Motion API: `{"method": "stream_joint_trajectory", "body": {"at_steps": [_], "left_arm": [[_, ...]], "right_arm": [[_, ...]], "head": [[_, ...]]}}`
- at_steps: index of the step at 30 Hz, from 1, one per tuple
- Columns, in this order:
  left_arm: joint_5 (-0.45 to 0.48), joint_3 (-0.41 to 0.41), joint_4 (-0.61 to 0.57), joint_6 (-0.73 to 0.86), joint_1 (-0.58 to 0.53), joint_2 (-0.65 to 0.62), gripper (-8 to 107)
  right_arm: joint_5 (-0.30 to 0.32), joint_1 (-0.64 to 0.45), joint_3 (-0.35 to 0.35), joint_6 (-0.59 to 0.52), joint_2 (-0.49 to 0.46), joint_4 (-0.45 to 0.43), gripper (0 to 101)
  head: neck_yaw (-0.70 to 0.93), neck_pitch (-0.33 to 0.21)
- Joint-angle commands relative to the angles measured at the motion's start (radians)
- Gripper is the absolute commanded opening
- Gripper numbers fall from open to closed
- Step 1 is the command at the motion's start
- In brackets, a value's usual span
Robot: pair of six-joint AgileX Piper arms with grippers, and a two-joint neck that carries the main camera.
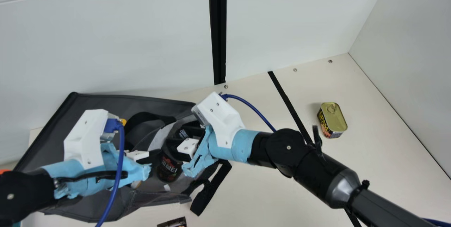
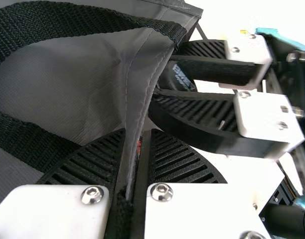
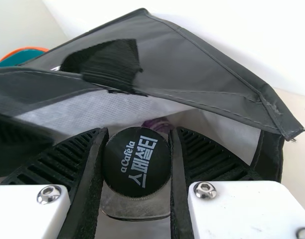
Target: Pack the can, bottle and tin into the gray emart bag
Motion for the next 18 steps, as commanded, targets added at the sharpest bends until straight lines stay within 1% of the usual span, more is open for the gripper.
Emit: {"method": "stream_joint_trajectory", "body": {"at_steps": [1, 10, 18], "left_arm": [[0.0, 0.0, 0.0, 0.0, 0.0, 0.0, 10], [0.0, 0.0, 0.0, 0.0, 0.0, 0.0, 10], [0.0, 0.0, 0.0, 0.0, 0.0, 0.0, 10]], "right_arm": [[0.004, -0.003, 0.002, -0.025, 0.009, 0.023, 0], [0.001, 0.0, 0.006, -0.118, 0.06, 0.109, 0], [-0.004, 0.018, -0.001, -0.175, 0.106, 0.17, 0]], "head": [[-0.001, -0.023], [-0.001, -0.023], [-0.001, -0.023]]}}
